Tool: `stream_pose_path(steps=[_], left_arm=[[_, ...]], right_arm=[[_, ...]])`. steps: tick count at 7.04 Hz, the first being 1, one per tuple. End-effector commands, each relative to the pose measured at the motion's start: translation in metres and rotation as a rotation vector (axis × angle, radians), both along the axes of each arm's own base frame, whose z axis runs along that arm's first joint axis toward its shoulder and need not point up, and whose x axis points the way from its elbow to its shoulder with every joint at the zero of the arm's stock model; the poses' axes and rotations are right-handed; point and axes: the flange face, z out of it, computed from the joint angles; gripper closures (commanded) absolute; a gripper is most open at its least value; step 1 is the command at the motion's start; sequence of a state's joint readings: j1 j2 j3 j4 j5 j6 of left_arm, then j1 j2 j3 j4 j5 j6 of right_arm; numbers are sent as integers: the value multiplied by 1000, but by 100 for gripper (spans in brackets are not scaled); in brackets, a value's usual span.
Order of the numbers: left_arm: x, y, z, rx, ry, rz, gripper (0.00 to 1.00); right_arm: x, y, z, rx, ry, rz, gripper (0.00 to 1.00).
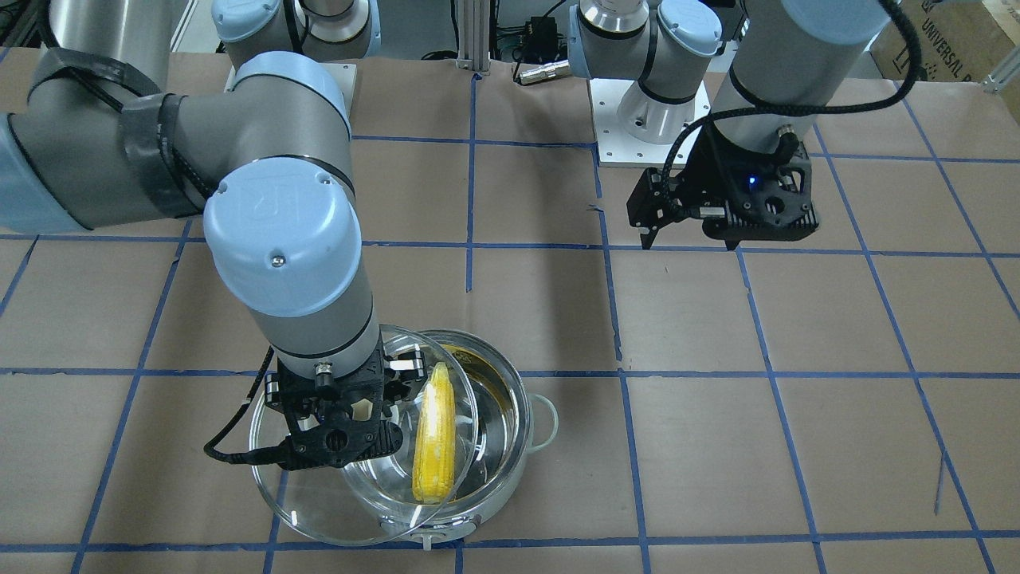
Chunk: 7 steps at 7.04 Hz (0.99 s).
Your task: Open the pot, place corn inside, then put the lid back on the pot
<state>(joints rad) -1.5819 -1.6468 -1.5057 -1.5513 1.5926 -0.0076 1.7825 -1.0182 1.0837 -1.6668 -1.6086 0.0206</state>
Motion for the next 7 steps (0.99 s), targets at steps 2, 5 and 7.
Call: stream_pose_path(steps=[2,5,7], left_arm=[[6,3,23,-28,-26,-7,0],[21,-2,20,-12,-29,21,0],[21,0,18,-8,-29,22,0]], right_arm=[[-4,32,-26,-28,-9,-1,96],[2,37,-36,-34,-13,-47,96],[13,39,-38,-41,-13,-51,96]])
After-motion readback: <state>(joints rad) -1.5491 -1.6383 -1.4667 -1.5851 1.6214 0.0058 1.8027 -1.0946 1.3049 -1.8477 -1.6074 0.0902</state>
